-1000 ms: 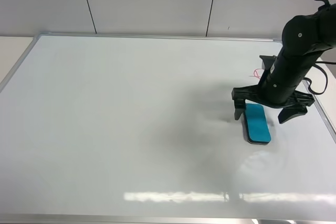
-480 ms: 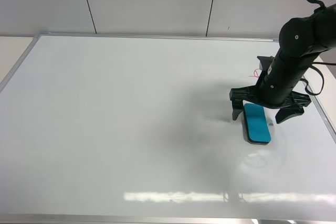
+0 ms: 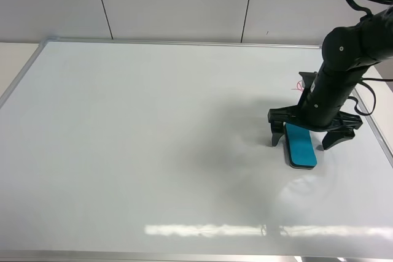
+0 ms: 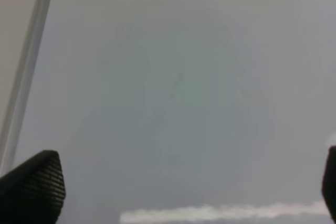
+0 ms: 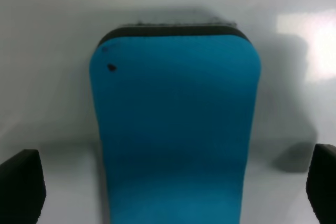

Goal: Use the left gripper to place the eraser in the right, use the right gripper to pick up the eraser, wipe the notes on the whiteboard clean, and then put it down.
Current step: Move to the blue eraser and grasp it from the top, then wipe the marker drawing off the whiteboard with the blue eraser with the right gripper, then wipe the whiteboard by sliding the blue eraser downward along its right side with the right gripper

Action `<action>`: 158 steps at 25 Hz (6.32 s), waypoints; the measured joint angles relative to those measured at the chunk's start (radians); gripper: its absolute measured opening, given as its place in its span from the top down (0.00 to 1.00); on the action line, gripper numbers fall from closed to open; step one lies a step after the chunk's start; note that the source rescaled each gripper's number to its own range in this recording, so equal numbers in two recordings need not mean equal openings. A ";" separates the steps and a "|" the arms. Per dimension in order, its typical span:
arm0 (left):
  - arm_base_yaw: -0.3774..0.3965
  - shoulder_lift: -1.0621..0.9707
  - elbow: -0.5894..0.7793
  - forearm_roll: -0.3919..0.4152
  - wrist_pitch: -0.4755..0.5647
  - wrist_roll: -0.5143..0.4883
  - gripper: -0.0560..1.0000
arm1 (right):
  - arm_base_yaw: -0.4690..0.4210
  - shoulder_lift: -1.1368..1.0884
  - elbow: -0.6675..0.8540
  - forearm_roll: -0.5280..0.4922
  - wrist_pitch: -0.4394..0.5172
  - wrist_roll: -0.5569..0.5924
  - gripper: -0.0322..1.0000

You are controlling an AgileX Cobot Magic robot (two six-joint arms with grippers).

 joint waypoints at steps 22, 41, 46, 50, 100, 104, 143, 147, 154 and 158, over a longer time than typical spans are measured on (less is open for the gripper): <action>0.000 0.000 0.000 0.000 0.000 0.000 0.00 | 0.000 0.000 -0.041 0.010 0.091 -0.018 0.93; 0.000 0.000 0.000 0.000 0.000 0.000 0.00 | -0.141 0.280 -0.567 0.033 0.278 -0.088 0.93; 0.000 0.000 0.000 0.000 0.000 0.000 0.00 | -0.158 0.405 -0.734 0.043 0.358 -0.114 0.93; 0.000 0.000 0.000 0.000 0.000 0.000 0.00 | -0.190 0.465 -0.842 0.070 0.434 -0.130 0.93; 0.000 0.000 0.000 0.001 0.000 0.001 0.00 | -0.351 0.475 -0.864 0.090 0.185 -0.256 0.93; 0.000 0.000 0.000 0.001 0.000 0.001 0.00 | -0.341 0.473 -0.864 0.067 0.203 -0.258 0.93; 0.000 0.000 0.000 0.001 0.000 0.001 0.00 | -0.044 -0.236 0.076 -0.010 0.042 -0.018 0.93; 0.000 0.000 0.000 0.001 0.000 0.001 0.00 | -0.042 -0.237 0.076 -0.008 0.042 -0.025 0.91; 0.000 0.000 0.000 0.001 0.000 0.001 0.00 | -0.040 -0.237 0.076 -0.007 0.042 -0.083 0.07; 0.000 0.000 0.000 0.001 0.000 0.001 0.00 | -0.040 -0.238 0.076 -0.007 0.040 -0.088 0.01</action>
